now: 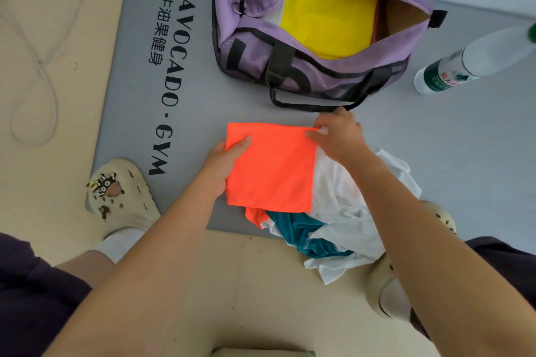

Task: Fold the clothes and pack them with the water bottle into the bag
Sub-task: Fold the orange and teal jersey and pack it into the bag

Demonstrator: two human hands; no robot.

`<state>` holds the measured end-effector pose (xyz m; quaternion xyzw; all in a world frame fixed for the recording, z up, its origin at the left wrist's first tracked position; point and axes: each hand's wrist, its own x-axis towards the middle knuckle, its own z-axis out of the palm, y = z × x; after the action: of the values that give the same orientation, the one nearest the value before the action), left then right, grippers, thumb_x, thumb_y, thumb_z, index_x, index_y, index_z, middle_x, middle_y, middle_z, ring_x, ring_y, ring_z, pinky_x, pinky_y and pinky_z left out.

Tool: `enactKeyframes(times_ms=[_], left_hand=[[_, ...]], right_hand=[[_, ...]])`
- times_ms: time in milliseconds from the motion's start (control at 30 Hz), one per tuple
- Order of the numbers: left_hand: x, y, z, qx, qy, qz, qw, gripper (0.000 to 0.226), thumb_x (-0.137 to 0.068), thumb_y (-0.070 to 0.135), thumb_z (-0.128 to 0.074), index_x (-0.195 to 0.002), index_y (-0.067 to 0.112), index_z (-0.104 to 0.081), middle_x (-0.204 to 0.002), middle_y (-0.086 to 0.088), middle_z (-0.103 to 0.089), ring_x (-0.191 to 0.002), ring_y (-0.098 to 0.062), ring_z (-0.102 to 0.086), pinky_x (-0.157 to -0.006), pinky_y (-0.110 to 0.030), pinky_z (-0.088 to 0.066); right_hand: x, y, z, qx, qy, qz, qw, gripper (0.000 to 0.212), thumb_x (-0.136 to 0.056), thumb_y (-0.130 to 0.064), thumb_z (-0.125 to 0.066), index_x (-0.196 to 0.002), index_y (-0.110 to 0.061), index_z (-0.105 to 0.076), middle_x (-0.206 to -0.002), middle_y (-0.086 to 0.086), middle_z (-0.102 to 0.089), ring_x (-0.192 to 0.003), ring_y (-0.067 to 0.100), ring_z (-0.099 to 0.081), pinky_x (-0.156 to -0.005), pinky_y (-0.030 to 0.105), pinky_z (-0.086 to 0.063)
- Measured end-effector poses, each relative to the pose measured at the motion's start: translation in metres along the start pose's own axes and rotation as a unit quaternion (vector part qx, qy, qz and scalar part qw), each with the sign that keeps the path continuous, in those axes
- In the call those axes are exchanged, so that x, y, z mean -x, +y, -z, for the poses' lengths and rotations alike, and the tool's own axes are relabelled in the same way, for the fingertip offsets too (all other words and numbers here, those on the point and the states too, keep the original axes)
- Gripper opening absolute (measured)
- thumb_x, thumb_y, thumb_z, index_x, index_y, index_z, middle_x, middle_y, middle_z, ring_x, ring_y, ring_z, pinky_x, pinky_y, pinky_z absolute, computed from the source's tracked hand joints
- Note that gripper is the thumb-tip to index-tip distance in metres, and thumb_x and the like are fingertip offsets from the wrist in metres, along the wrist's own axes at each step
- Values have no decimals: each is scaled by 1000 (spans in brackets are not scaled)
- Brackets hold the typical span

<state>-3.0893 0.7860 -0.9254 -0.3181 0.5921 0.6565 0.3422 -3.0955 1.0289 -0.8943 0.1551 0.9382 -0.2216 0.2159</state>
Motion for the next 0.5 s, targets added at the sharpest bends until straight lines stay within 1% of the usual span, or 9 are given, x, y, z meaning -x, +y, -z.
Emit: enactKeyframes(times_ms=[33, 100, 133, 200, 267, 333, 367, 400, 500], left_hand=[[1, 2, 1, -12, -18, -9, 1000, 13, -88, 24, -71, -99, 17, -69, -98, -2, -76, -85, -14, -72, -81, -33, -54], [6, 11, 1, -63, -56, -50, 995, 16, -89, 19, -70, -104, 19, -67, -99, 3, -74, -89, -10, -69, -84, -31, -51], [10, 19, 0, -95, -85, -76, 989, 21, -88, 17, -71, -108, 20, -66, -101, 6, -73, -92, -9, -67, -85, -29, -50], [21, 40, -4, -164, -165, -123, 965, 27, -84, 19, -76, -109, 23, -66, -101, 11, -71, -95, -3, -64, -85, -20, -48], [36, 65, -11, -206, -247, -145, 936, 24, -80, 24, -77, -103, 27, -71, -99, 15, -72, -94, 1, -63, -82, -13, -48], [47, 89, -15, -212, -289, -162, 919, 26, -80, 22, -77, -104, 29, -72, -104, 12, -72, -99, -1, -64, -83, -14, -48], [50, 99, -16, -209, -285, -170, 920, 27, -79, 20, -77, -105, 29, -72, -105, 10, -73, -100, -4, -65, -84, -16, -50], [52, 106, -15, -202, -265, -178, 926, 27, -80, 19, -77, -104, 29, -71, -103, 10, -73, -98, -5, -66, -85, -18, -51], [49, 112, -8, -189, -167, -193, 948, 23, -83, 18, -76, -101, 32, -69, -98, 14, -75, -94, -4, -68, -86, -24, -51]], right_hand=[[2, -1, -1, 9, 0, 11, 1000, 42, -83, -42, -72, -112, -13, -63, -119, 9, -50, -117, 31, -47, -103, 41, -35], [7, -11, 4, -50, 15, 75, 996, 61, -75, -43, -80, -123, -11, -59, -127, 8, -52, -120, 25, -48, -105, 36, -37], [10, -19, 11, -99, 8, 114, 989, 71, -70, -45, -83, -127, -12, -56, -130, 4, -52, -121, 18, -48, -104, 29, -36], [14, -39, 29, -183, -67, 173, 966, 86, -62, -52, -84, -134, -19, -51, -133, -9, -51, -121, 0, -45, -101, 11, -32], [16, -56, 49, -223, -164, 199, 940, 78, -61, -55, -83, -129, -27, -55, -125, -18, -57, -115, -9, -51, -96, 6, -35], [14, -62, 67, -191, -236, 181, 936, 48, -64, -53, -84, -105, -36, -66, -101, -23, -67, -92, -12, -61, -79, 4, -43], [13, -61, 75, -158, -265, 165, 937, 39, -64, -55, -83, -96, -37, -69, -90, -24, -69, -81, -11, -63, -71, 5, -45], [12, -55, 82, -126, -291, 145, 937, 35, -63, -57, -83, -91, -39, -70, -86, -24, -71, -75, -9, -64, -69, 10, -48], [16, -26, 95, -85, -327, 73, 938, 35, -62, -58, -82, -90, -40, -73, -91, -19, -74, -82, 2, -70, -85, 28, -54]])
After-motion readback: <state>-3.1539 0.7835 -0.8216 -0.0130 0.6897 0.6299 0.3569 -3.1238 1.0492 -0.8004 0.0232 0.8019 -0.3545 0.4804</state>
